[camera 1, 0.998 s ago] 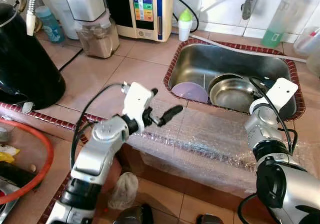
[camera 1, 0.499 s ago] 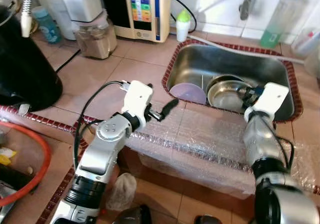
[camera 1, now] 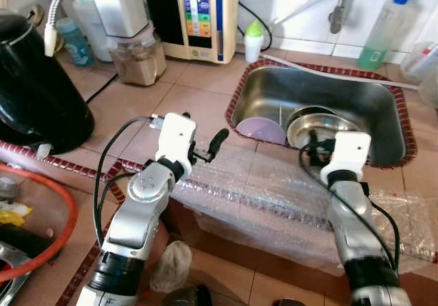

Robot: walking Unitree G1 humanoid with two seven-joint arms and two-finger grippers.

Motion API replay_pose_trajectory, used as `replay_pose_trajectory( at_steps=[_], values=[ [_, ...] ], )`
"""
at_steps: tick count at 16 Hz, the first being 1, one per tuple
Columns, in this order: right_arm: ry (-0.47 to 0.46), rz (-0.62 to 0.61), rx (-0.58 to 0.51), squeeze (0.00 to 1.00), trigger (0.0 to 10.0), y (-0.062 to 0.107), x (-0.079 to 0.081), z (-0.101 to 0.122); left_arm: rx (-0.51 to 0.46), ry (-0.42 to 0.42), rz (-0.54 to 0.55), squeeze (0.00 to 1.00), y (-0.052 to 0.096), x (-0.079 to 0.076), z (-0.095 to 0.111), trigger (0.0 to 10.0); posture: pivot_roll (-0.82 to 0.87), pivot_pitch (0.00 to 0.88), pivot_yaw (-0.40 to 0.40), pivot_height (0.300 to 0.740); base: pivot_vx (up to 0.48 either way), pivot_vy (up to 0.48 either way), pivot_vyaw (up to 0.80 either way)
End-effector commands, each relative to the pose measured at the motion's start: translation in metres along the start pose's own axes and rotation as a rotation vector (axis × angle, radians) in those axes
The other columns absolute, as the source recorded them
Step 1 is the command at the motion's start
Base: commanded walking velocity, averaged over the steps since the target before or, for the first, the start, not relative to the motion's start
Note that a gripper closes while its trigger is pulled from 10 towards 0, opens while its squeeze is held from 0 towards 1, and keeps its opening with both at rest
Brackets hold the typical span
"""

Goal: Kitchen organization

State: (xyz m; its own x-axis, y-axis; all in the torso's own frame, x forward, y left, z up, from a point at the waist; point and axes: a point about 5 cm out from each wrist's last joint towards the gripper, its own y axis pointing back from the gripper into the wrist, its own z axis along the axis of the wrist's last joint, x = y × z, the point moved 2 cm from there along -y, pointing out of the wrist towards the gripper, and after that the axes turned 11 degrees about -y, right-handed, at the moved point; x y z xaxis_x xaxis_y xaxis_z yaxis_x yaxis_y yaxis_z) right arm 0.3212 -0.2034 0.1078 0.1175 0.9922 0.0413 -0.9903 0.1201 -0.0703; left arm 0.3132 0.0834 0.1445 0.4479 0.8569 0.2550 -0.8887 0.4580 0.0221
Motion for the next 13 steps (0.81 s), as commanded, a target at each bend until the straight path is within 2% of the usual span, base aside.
replay_pose_trajectory(
  at_steps=[1,2,3,4,5,6,7,8,9,11,13],
  values=[
    [0.003,0.038,-0.024,1.0,10.0,0.003,0.006,0.01,-0.007,0.023,0.011,0.0,-0.001,-0.002,-0.001,10.0,-0.05,0.0,0.096,0.74,0.0,0.0,0.0],
    [-0.009,0.023,-0.036,1.0,10.0,0.004,0.007,0.013,-0.025,0.004,0.012,0.0,-0.004,-0.007,0.002,10.0,-0.06,0.0,0.082,0.74,0.0,0.0,0.0],
    [-0.014,-0.014,-0.058,1.0,10.0,0.003,0.009,0.019,-0.045,0.03,0.025,0.0,-0.007,-0.009,0.009,10.0,-0.07,0.0,0.07,0.74,0.0,0.0,0.0],
    [-0.017,-0.045,-0.078,0.83,10.0,0.005,0.008,0.022,-0.052,0.04,0.036,0.0,-0.01,-0.012,0.011,10.0,-0.07,0.0,0.073,0.74,0.0,0.0,0.0],
    [-0.02,-0.053,-0.085,0.84,10.0,0.005,0.007,0.023,-0.049,0.044,0.039,0.0,-0.011,-0.014,0.011,10.0,-0.08,0.0,0.074,0.74,-0.259,0.0,-0.42],
    [-0.024,-0.044,-0.096,0.63,10.0,0.008,0.013,0.025,-0.051,0.072,0.041,0.0,-0.011,-0.014,0.013,10.0,-0.09,0.0,0.079,0.74,-0.281,0.0,-0.47],
    [-0.031,-0.044,-0.09,0.52,10.0,0.008,0.014,0.024,-0.052,0.079,0.039,0.0,-0.011,-0.014,0.012,10.0,-0.09,0.0,0.079,0.74,-0.281,0.0,-0.47],
    [-0.016,-0.032,-0.098,0.0,10.0,0.01,0.017,0.024,-0.052,0.072,0.038,0.0,-0.01,-0.015,0.011,10.0,-0.09,0.0,0.076,0.74,-0.277,0.0,0.0],
    [-0.062,-0.015,-0.054,0.0,10.0,0.011,0.025,0.014,-0.045,0.063,0.041,0.0,-0.009,-0.011,0.007,10.0,-0.08,0.0,0.056,0.74,-0.277,0.0,0.0],
    [-0.072,0.005,-0.02,0.0,10.0,0.008,0.029,0.006,-0.041,0.045,0.055,0.0,-0.011,-0.009,0.004,10.0,-0.06,0.0,0.043,0.74,-0.285,0.0,0.0],
    [-0.053,0.047,-0.036,0.0,10.0,0.005,0.034,0.011,-0.05,0.064,0.077,0.0,-0.013,-0.004,0.011,10.0,-0.05,0.0,0.041,0.74,-0.304,0.0,0.0]
  ],
)
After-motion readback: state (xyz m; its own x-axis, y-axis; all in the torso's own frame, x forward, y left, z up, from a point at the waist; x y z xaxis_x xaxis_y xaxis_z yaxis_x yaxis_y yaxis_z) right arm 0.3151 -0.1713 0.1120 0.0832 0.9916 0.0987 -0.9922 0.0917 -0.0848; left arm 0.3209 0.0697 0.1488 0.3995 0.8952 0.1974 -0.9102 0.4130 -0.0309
